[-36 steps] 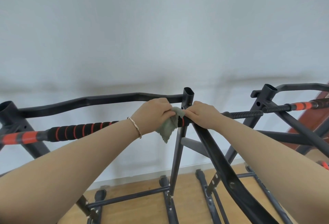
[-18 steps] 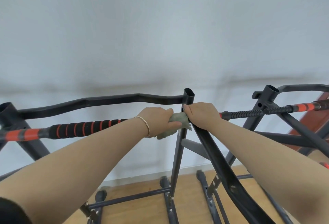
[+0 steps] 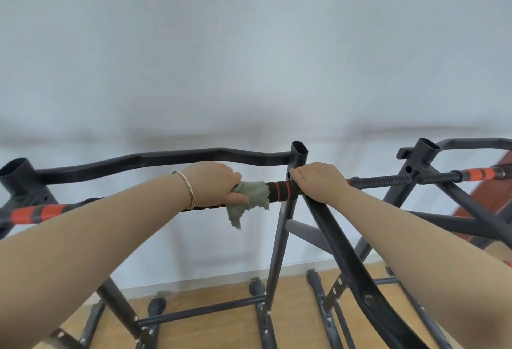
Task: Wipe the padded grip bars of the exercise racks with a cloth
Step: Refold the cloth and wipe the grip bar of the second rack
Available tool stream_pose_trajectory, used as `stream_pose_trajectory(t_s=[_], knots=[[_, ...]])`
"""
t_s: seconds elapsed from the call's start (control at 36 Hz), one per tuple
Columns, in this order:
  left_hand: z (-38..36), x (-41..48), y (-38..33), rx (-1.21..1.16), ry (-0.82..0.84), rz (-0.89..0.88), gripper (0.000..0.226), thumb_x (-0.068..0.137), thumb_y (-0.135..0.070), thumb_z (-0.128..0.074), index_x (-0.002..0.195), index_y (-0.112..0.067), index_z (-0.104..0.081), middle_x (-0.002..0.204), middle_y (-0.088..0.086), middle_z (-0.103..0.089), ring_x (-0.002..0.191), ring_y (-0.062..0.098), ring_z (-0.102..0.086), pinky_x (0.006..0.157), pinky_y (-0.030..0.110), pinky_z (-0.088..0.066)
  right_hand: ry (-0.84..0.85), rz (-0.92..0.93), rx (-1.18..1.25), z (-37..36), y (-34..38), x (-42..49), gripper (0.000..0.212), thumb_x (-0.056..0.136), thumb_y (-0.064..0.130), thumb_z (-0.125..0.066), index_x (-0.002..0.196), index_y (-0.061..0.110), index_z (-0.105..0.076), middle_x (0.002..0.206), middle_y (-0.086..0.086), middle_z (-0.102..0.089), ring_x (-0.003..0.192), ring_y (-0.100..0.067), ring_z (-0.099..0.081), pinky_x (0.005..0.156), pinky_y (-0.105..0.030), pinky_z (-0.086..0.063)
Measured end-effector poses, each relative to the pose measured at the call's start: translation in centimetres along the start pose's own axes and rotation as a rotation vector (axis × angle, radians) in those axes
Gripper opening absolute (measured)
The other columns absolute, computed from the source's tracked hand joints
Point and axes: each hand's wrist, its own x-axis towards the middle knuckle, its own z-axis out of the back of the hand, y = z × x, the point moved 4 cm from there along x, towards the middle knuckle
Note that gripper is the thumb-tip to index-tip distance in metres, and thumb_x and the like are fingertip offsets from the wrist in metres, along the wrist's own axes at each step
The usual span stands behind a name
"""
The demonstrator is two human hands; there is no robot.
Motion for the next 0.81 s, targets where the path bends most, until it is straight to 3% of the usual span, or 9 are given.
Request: stream_pose_trajectory(t_s=[0.08, 0.14, 0.22, 0.28, 0.33, 0.47, 0.58, 0.75, 0.81], knots=[[0.5, -0.6, -0.3, -0.005, -0.028, -0.024, 0.068, 0.079, -0.084, -0.025, 0.092, -0.023, -0.053, 0.090, -0.006, -0.053, 0.082, 0.016, -0.050, 0.074, 0.034, -0.047, 0.030, -0.019, 0.024, 0.0, 0.0, 0.1, 0.032, 0.098, 0.024, -0.028, 0.089, 0.012, -0.057, 0.077, -0.005, -0.061, 0.079, -0.026, -0.059, 0.071, -0.039, -0.051], [0.8, -0.3, -1.0, -0.218, -0.015, 0.020, 0.078, 0.073, -0.088, -0.022, 0.107, -0.028, -0.058, 0.103, -0.009, -0.054, 0.096, 0.015, -0.051, 0.083, 0.034, -0.047, 0.053, -0.030, 0.027, 0.1, 0.0, 0.2, 0.036, 0.099, 0.027, -0.027, 0.088, 0.013, -0.059, 0.077, -0.005, -0.061, 0.080, -0.026, -0.059, 0.072, -0.038, -0.050], [0.6, 0.8, -2.0, -0.490, 0.043, 0.105, 0.065, 0.078, -0.082, -0.031, 0.101, -0.028, -0.060, 0.094, -0.007, -0.061, 0.083, 0.011, -0.060, 0.061, 0.029, -0.050, 0.080, -0.068, 0.141, 0.5, 0.0, 0.4, 0.041, 0.100, 0.033, -0.027, 0.084, 0.014, -0.060, 0.079, -0.003, -0.061, 0.081, -0.024, -0.058, 0.070, -0.037, -0.046], [-0.1, 1.4, -2.5, -0.443, 0.084, 0.110, 0.055, 0.081, -0.079, -0.041, 0.091, -0.026, -0.055, 0.084, -0.004, -0.061, 0.072, 0.015, -0.062, 0.055, 0.031, -0.051, 0.026, -0.083, 0.233, 1.0, 0.1, 0.5, 0.041, 0.100, 0.035, -0.029, 0.081, 0.014, -0.059, 0.079, -0.001, -0.062, 0.080, -0.023, -0.057, 0.071, -0.037, -0.047], [-0.9, 1.7, -2.3, -0.399, 0.080, 0.130, 0.056, 0.080, -0.080, -0.044, 0.087, -0.025, -0.051, 0.081, -0.002, -0.061, 0.073, 0.017, -0.060, 0.064, 0.034, -0.052, -0.048, -0.052, 0.277, 1.5, 0.9, 0.3, 0.041, 0.102, 0.035, -0.031, 0.079, 0.010, -0.055, 0.078, -0.003, -0.059, 0.078, -0.024, -0.056, 0.072, -0.040, -0.047], [-1.3, 2.6, -1.7, -0.396, 0.110, 0.125, 0.065, 0.077, -0.084, -0.042, 0.084, -0.021, -0.055, 0.080, -0.001, -0.062, 0.073, 0.016, -0.059, 0.062, 0.032, -0.045, 0.008, 0.128, 0.061, 0.3, 5.3, -0.4, 0.010, 0.099, 0.013, -0.043, 0.091, 0.014, -0.038, 0.083, 0.000, -0.045, 0.078, -0.024, -0.047, 0.061, -0.036, -0.043], [-1.5, 2.9, -1.8, -0.368, 0.104, 0.119, 0.056, 0.083, -0.077, -0.043, 0.083, -0.022, -0.048, 0.080, -0.001, -0.059, 0.073, 0.015, -0.056, 0.061, 0.032, -0.041, 0.055, 0.063, -0.025, -0.2, 5.3, 0.6, 0.018, 0.095, 0.011, -0.048, 0.094, 0.016, -0.031, 0.081, -0.002, -0.047, 0.073, -0.025, -0.049, 0.056, -0.033, -0.039], [-1.8, 2.2, -1.1, -0.341, 0.062, 0.129, 0.046, 0.087, -0.066, -0.050, 0.084, -0.022, -0.042, 0.080, -0.001, -0.060, 0.072, 0.021, -0.062, 0.069, 0.038, -0.053, 0.285, -0.012, 0.235, 0.1, 4.8, 3.9, 0.020, 0.099, 0.013, -0.048, 0.080, 0.014, -0.039, 0.077, -0.003, -0.053, 0.074, -0.022, -0.055, 0.056, -0.025, -0.037], [-1.9, 2.0, -0.6, -0.327, 0.062, 0.146, 0.046, 0.086, -0.065, -0.053, 0.088, -0.020, -0.044, 0.081, -0.001, -0.061, 0.071, 0.019, -0.061, 0.068, 0.037, -0.053, 0.292, -0.042, 0.271, 0.0, 4.4, 4.5, 0.032, 0.104, 0.026, -0.041, 0.073, 0.019, -0.047, 0.071, 0.000, -0.057, 0.066, -0.018, -0.059, 0.056, -0.024, -0.041]])
